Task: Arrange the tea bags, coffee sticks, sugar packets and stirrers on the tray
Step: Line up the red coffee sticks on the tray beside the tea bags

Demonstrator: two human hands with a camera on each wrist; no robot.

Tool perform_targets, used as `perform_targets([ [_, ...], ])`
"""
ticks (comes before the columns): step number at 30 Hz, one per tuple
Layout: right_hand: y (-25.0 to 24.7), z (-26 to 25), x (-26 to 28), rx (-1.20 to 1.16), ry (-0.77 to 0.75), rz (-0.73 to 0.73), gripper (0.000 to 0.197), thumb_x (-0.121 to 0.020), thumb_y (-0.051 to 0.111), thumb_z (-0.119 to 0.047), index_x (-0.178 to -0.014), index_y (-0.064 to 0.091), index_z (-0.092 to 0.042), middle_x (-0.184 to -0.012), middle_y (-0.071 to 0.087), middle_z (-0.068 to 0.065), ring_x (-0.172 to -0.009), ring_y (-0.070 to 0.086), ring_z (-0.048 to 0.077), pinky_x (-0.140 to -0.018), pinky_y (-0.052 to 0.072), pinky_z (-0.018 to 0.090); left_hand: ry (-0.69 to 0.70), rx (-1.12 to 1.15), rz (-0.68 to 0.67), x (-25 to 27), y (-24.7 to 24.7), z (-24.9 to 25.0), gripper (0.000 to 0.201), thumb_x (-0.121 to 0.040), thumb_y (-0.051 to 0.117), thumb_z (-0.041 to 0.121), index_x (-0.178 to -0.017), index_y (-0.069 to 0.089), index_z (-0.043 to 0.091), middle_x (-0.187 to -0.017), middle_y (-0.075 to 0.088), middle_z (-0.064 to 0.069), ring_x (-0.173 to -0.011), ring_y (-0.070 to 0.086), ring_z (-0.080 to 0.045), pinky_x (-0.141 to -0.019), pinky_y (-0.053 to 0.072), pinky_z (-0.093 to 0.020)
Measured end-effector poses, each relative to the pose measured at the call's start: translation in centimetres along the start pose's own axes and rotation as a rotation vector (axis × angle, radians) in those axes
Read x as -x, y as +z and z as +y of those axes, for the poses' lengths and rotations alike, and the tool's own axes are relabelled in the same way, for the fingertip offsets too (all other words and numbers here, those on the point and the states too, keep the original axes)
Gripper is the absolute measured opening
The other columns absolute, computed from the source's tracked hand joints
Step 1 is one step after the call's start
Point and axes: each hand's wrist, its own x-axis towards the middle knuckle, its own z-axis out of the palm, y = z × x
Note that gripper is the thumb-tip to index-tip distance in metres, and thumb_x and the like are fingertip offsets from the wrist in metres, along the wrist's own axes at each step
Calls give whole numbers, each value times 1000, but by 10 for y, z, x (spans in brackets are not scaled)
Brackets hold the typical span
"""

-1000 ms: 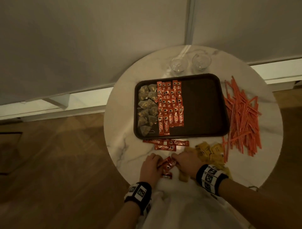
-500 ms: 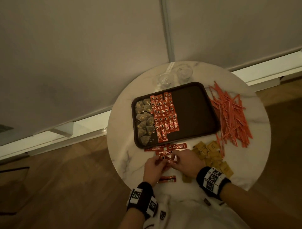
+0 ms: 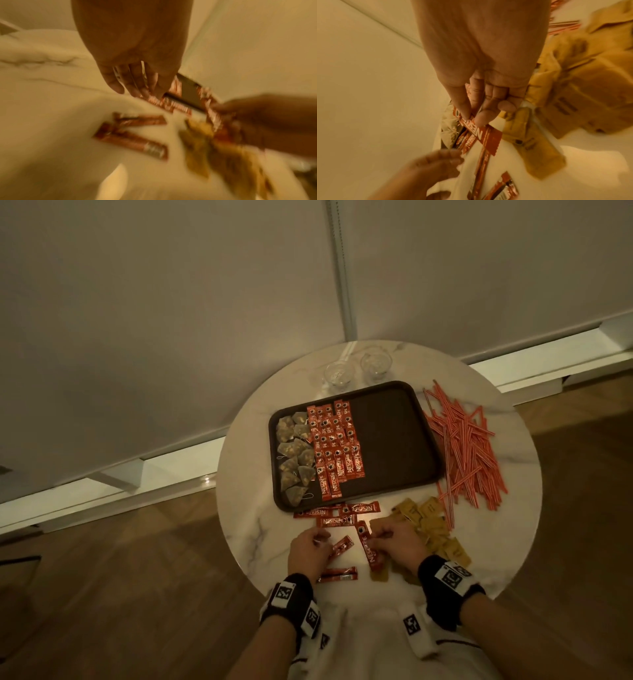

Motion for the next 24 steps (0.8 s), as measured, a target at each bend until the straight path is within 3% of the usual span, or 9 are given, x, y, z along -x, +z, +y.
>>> perform_targets([
  [3,-3,8,-3,-20,76,22,3,-92,65,-8,-90,66,-6,-79,73,8,-56,65,11,-58,54,24,0,-331,-95,3,13,-23,27,-86,68,32,-112,62,25,-112,53,5,-106,51,-15,-91,47,-30],
  [6,-7,12,-7,-25,111,31,6,-92,65,-11,-93,67,-6,-89,74,12,-62,66,16,-68,57,33,27,-424,-85,4,16,-31,18,-87,66,29,-102,59,22,-106,48,3,-103,49,-18,-84,44,-28],
  [9,-7,10,-6,-19,107,24,5,-94,63,-11,-91,67,-9,-90,74,9,-67,67,16,-72,58,31,12,-308,-100,-4,9,-30,8,-85,66,19,-88,59,22,-94,55,4,-94,56,-18,-79,46,-26],
  [12,-9,4,-4,-86,121,-2,6,-93,63,-12,-96,67,-7,-88,75,9,-69,70,20,-76,59,38,70,-160,-141,-7,3,-23,4,-89,64,18,-88,61,16,-92,67,1,-87,63,-18,-74,48,-22],
  [15,-9,-10,-2,-163,124,-55,12,-94,62,-11,-103,65,-4,-88,76,10,-64,71,18,-65,59,27,124,-22,-123,-1,2,-9,11,-91,62,15,-81,58,12,-86,68,-4,-80,68,-20,-79,56,-35],
  [17,-7,-21,-2,-197,109,-61,15,-94,63,-11,-104,64,0,-88,75,15,-64,70,21,-64,58,28,162,25,-99,6,2,3,19,-87,64,10,-72,53,14,-73,60,-1,-72,63,-20,-75,57,-38],
  [19,-1,-28,0,-204,88,-70,14,-95,62,-11,-102,64,0,-89,74,20,-63,69,23,-66,59,32,229,33,-72,13,3,16,24,-85,67,10,-68,50,15,-68,51,5,-66,53,-13,-70,51,-30],
  [21,3,-30,1,-197,89,-64,8,-96,60,-11,-98,62,-3,-83,74,17,-60,70,23,-67,59,35,285,38,-49,17,3,25,21,-85,71,14,-71,56,14,-71,53,7,-66,48,-5,-67,42,-21],
  [24,1,-28,-1,-211,107,24,13,-96,59,-10,-104,58,0,-89,74,17,-61,70,26,-58,58,33,222,151,-70,18,1,27,7,-85,72,13,-81,66,14,-82,64,9,-71,63,-6,-69,50,-18],
])
